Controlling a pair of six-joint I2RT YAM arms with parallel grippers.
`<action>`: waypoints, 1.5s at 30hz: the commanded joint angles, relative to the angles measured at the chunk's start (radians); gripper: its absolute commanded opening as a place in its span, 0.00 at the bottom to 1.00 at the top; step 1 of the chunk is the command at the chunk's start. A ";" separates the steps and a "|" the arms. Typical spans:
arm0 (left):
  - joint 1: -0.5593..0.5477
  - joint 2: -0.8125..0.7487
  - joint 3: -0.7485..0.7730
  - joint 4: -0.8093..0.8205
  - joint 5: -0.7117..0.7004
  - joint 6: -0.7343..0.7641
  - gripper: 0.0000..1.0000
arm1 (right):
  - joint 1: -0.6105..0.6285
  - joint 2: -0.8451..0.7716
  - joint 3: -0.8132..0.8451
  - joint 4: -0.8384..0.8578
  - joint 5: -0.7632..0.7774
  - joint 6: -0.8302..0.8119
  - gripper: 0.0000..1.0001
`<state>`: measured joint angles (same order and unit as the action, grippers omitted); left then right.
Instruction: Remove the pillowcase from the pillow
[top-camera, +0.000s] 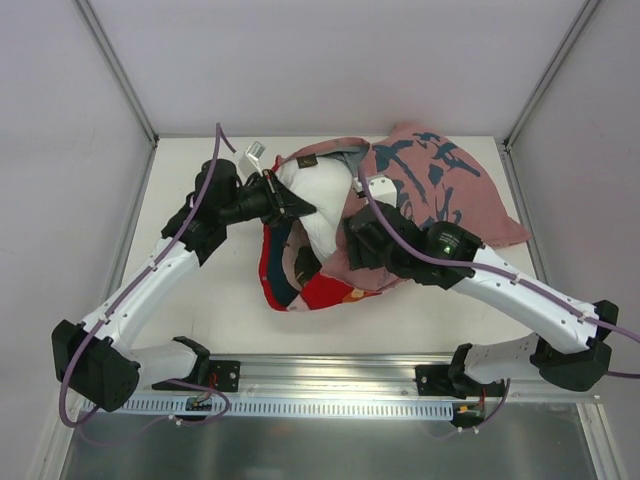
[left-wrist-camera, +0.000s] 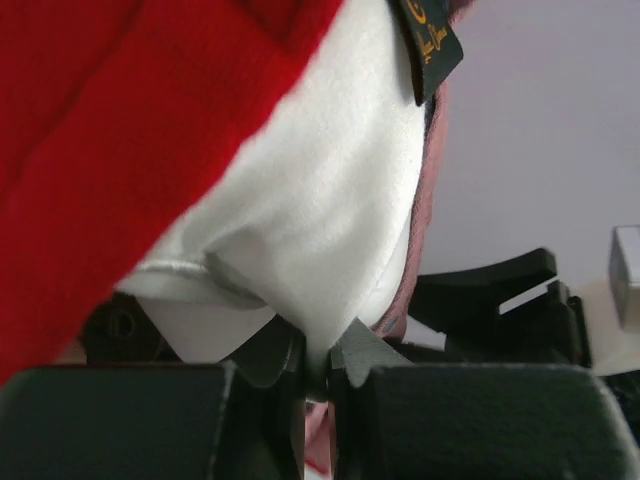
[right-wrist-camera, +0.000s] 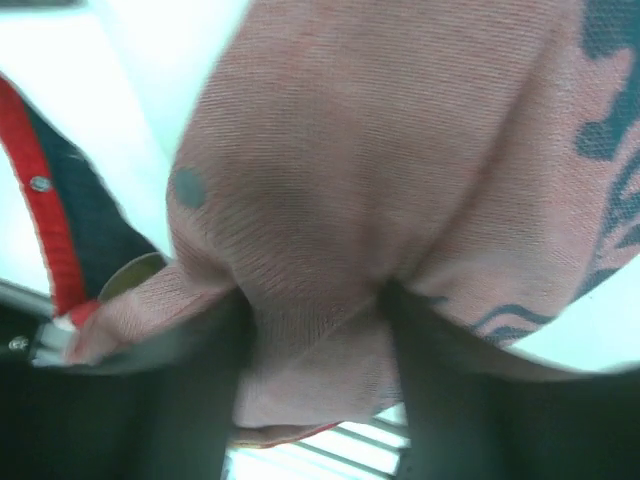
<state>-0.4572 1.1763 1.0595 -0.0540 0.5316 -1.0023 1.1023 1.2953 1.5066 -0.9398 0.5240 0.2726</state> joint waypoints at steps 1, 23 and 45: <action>0.107 -0.047 0.137 0.060 0.025 0.013 0.00 | 0.001 -0.097 -0.121 -0.093 0.094 0.074 0.49; 0.244 -0.050 0.125 0.011 0.102 -0.075 0.00 | 0.022 -0.145 -0.478 -0.197 0.182 0.396 0.05; 0.242 -0.118 0.002 0.011 0.223 -0.016 0.00 | 0.059 -0.018 0.142 0.131 0.084 -0.213 0.96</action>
<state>-0.2211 1.1221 1.0557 -0.1577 0.6621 -1.0321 1.2537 1.1580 1.5055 -0.9123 0.7490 0.2516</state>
